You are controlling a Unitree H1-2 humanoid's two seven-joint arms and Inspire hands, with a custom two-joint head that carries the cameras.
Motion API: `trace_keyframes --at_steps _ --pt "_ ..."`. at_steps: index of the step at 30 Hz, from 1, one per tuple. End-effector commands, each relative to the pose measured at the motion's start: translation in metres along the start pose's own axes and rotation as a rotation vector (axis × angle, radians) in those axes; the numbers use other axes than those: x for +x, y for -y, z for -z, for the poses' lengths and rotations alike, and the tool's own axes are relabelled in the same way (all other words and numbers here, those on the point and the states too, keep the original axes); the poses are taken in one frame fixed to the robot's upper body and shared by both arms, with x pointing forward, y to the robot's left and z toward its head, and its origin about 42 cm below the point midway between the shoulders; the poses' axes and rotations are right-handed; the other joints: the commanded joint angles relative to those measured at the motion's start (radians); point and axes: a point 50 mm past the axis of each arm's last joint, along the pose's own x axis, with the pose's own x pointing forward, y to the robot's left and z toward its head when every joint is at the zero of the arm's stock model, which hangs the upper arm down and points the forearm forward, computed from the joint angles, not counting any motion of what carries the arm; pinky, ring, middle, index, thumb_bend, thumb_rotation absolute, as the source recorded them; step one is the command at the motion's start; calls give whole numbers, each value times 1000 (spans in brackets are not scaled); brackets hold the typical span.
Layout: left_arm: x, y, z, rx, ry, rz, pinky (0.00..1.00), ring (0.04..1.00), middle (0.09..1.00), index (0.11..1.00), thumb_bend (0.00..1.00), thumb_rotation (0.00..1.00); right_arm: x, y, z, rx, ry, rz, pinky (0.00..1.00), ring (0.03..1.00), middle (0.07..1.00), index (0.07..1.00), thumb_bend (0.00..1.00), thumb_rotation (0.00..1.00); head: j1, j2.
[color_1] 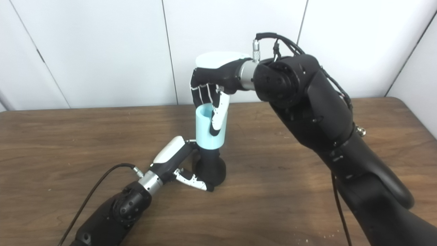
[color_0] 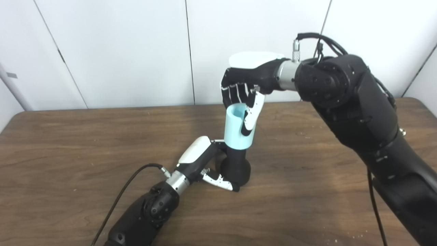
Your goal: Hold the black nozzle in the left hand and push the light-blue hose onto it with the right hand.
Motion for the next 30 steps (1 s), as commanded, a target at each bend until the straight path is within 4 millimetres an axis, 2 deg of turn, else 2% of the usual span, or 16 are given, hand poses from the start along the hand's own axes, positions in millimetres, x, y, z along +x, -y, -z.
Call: trace_keyframes --at_steps 1,10,24,30 --pt "-70 91 41 -46 -258 313 756 573 460 475 517 85 -12 23 -10 -48 14 103 346 445 501 464 530 0 -1 1" --pt "-70 90 40 -44 -257 316 758 580 463 475 517 85 -7 10 -9 -19 43 73 148 255 410 498 527 0 -1 3" --pt "-69 90 40 -40 -256 321 752 580 464 475 517 85 -7 -1 -9 -41 37 59 134 237 399 497 526 0 0 5" --pt "-70 90 39 -42 -257 319 749 582 467 475 517 85 -20 -3 -9 -108 39 158 113 212 389 495 524 0 3 6"
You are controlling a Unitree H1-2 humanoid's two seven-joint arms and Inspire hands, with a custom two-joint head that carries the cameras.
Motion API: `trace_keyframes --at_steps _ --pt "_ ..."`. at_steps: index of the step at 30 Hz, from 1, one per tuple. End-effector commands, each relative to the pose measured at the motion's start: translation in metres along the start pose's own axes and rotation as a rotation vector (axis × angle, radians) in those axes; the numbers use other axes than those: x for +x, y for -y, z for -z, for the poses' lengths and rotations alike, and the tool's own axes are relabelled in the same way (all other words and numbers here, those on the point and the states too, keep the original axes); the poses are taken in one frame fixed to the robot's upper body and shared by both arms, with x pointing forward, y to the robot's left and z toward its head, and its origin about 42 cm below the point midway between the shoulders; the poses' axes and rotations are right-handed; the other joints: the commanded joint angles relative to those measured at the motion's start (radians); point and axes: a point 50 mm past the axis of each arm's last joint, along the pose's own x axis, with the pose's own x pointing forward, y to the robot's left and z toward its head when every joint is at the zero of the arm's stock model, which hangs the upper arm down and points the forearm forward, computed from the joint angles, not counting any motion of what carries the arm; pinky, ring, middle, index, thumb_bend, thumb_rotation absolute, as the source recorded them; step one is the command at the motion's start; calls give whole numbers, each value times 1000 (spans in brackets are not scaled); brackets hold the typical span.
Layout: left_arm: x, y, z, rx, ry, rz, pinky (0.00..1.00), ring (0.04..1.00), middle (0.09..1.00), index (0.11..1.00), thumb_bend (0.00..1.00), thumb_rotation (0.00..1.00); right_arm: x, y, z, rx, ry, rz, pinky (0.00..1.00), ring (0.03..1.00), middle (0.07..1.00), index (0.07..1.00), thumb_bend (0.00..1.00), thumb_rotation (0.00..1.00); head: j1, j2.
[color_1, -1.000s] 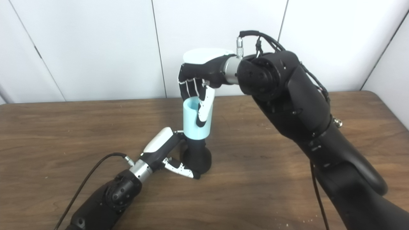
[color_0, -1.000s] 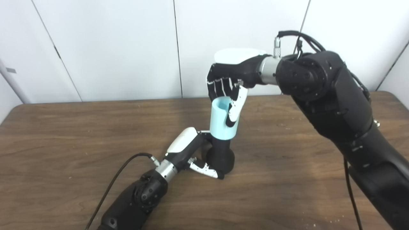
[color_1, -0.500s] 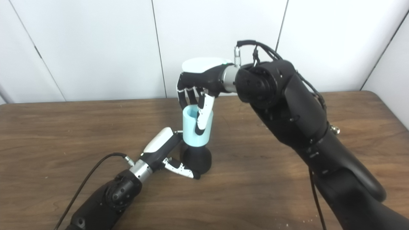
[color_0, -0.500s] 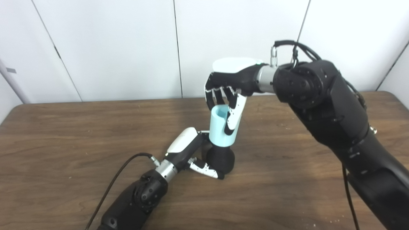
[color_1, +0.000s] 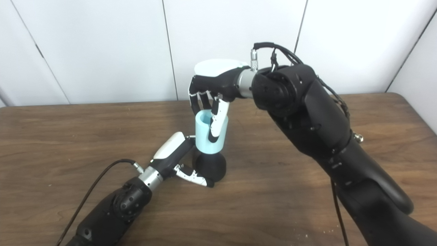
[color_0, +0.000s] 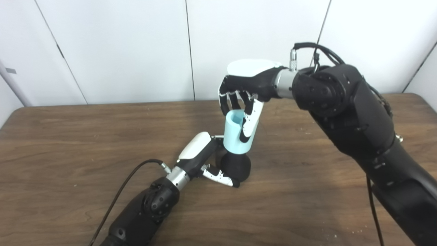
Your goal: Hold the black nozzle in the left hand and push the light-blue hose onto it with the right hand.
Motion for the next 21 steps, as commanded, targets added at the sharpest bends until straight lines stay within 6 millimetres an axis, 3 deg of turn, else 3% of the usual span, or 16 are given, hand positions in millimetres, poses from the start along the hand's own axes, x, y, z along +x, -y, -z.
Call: trace_keyframes --at_steps 1,7,21 --pt "-70 90 40 -44 -259 318 749 580 466 475 517 85 -19 23 -7 -112 18 177 110 209 388 496 524 0 -3 0" --pt "-71 89 41 -44 -262 318 748 575 463 475 517 85 -25 15 -15 -179 46 276 112 207 391 498 523 0 -2 -1" --pt "-70 91 40 -51 -260 314 743 581 466 475 517 85 -17 12 -20 -164 28 205 93 177 385 489 523 0 0 2"
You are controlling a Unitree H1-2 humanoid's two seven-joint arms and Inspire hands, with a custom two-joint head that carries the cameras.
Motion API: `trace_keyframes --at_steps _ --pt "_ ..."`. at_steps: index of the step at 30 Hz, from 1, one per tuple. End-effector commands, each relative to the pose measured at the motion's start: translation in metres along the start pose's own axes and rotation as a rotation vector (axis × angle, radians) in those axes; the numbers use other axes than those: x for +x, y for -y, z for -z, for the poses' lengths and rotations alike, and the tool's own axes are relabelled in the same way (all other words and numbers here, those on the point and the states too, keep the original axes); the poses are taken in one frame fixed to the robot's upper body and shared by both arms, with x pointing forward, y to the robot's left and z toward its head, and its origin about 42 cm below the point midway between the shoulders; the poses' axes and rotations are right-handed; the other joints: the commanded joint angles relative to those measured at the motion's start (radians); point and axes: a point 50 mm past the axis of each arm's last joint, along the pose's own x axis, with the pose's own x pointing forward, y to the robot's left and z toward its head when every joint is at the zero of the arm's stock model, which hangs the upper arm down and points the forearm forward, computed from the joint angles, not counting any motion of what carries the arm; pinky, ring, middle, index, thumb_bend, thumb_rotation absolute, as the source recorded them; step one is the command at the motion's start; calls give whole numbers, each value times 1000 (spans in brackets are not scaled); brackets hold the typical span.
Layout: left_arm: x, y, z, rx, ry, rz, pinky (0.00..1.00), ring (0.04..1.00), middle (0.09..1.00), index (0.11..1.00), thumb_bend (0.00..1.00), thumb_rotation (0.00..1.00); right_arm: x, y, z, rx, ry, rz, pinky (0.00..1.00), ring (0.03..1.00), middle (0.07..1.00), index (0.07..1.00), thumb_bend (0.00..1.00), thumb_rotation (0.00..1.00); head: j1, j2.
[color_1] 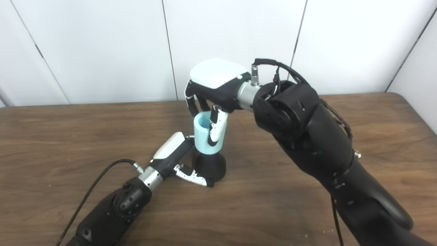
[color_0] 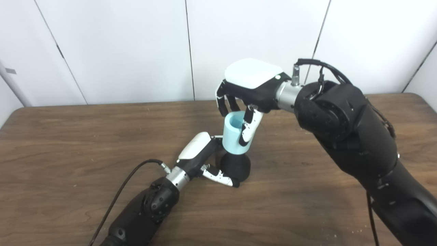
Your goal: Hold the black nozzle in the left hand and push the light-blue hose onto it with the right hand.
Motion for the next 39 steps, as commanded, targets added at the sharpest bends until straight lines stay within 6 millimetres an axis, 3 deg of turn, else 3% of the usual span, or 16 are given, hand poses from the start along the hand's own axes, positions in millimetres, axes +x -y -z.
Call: trace_keyframes --at_steps 1,22,31,39 --pt "-70 91 39 -51 -258 315 743 581 466 475 517 85 -1 27 -4 -41 0 83 93 177 386 488 524 0 -1 1" --pt "-69 90 38 -48 -254 321 742 576 464 474 517 85 20 21 -3 -27 -48 1 117 214 394 495 525 0 0 3" --pt "-71 90 39 -49 -257 324 742 571 461 474 517 85 16 11 3 -47 -51 1 97 198 395 485 526 0 -1 9" --pt "-71 89 39 -46 -257 323 742 569 459 475 517 85 9 11 -6 -91 -44 41 71 167 448 474 531 0 0 10"
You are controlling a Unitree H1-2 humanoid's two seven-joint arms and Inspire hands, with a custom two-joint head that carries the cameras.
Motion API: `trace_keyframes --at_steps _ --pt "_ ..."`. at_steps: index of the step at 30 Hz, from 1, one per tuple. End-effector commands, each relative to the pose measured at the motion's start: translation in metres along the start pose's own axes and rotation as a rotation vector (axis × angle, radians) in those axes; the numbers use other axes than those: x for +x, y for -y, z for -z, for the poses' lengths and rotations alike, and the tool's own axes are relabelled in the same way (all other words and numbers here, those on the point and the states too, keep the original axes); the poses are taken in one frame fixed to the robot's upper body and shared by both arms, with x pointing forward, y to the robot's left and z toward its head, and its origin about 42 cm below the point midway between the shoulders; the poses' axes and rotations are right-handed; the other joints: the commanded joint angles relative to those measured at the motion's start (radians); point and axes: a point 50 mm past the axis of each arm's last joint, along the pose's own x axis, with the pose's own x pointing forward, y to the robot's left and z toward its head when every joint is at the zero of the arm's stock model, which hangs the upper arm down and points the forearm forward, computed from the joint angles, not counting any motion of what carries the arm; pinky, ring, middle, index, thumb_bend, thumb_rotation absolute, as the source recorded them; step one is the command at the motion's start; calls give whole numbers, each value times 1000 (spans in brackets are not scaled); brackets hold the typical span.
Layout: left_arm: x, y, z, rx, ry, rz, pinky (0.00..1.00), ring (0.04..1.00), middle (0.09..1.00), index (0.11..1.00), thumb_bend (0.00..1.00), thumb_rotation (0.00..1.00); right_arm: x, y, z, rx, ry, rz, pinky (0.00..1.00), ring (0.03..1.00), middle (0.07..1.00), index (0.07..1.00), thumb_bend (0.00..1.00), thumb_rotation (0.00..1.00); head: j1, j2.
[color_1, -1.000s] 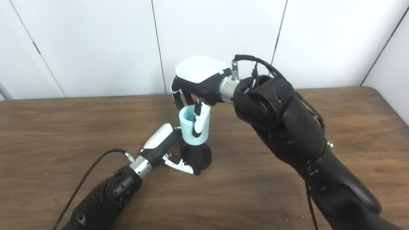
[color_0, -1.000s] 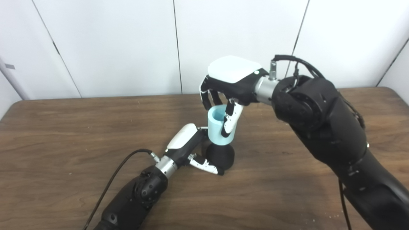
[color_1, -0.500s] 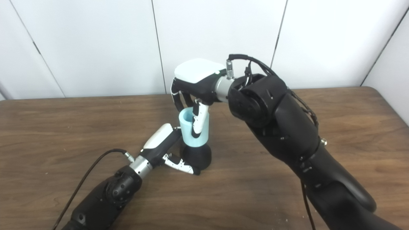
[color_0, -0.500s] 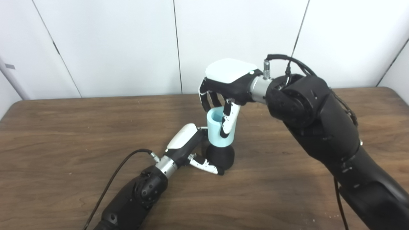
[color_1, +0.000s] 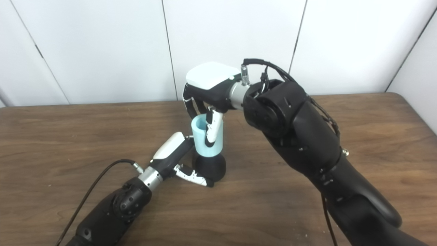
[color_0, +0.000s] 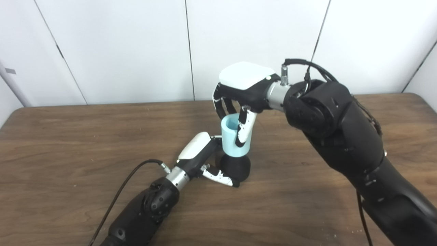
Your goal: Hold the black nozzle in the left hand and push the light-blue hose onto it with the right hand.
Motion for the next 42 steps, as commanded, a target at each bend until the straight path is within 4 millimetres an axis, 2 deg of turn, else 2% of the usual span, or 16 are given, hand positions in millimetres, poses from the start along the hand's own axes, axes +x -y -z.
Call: trace_keyframes --at_steps 1,7,15,34,42 --pt "-71 89 38 -46 -255 324 741 569 459 475 517 85 -9 15 -2 -74 -19 97 69 164 449 474 531 0 1 2" --pt "-70 89 38 -46 -254 322 742 569 459 475 517 85 -20 8 -4 -96 -18 127 62 152 438 474 531 0 0 3" --pt "-71 89 39 -47 -254 324 742 570 460 474 517 85 -26 1 -14 -95 1 141 61 146 435 475 531 0 1 4" --pt "-70 89 38 -45 -254 323 743 570 459 475 517 84 -10 -7 -5 -59 0 105 63 150 438 475 530 0 4 10" --pt "-69 88 36 -48 -254 323 743 572 459 475 517 85 -10 -14 -6 -56 -4 94 57 146 435 475 531 0 5 10"
